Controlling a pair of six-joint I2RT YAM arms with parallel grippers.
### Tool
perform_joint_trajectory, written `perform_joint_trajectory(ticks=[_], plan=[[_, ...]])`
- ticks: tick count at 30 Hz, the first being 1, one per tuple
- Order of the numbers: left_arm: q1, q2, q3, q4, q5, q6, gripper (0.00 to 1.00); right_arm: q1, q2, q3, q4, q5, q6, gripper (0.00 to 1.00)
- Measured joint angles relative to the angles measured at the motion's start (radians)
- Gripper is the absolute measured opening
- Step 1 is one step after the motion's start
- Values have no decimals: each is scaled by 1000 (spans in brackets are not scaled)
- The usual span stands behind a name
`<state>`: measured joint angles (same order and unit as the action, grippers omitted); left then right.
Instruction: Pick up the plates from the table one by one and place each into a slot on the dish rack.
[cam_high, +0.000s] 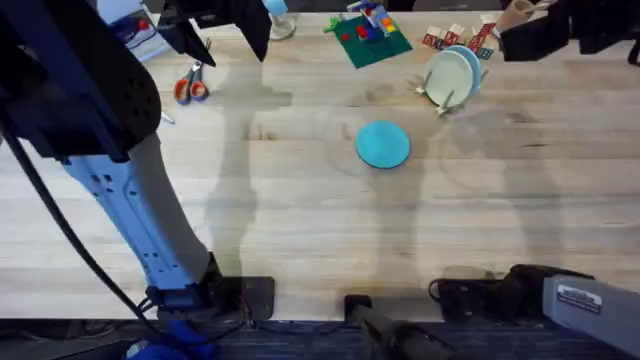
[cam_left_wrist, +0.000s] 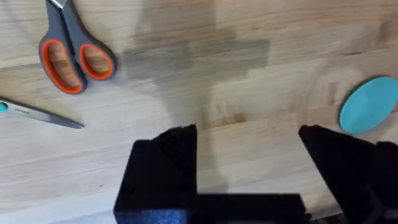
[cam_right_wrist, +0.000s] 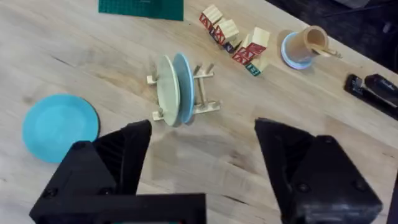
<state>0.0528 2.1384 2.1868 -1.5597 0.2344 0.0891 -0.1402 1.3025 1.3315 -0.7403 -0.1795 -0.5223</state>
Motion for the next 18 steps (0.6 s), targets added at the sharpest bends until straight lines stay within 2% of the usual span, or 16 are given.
perform_joint_trajectory(ticks=[11,15,18], plan=[[0,0,0,3,13,0,994,0,0,0,0,0,8,996],[0,0,0,13,83,0,994,0,0,0,0,0,11,996],[0,0,0,37,170,-1,994,0,0,0,0,0,11,996]])
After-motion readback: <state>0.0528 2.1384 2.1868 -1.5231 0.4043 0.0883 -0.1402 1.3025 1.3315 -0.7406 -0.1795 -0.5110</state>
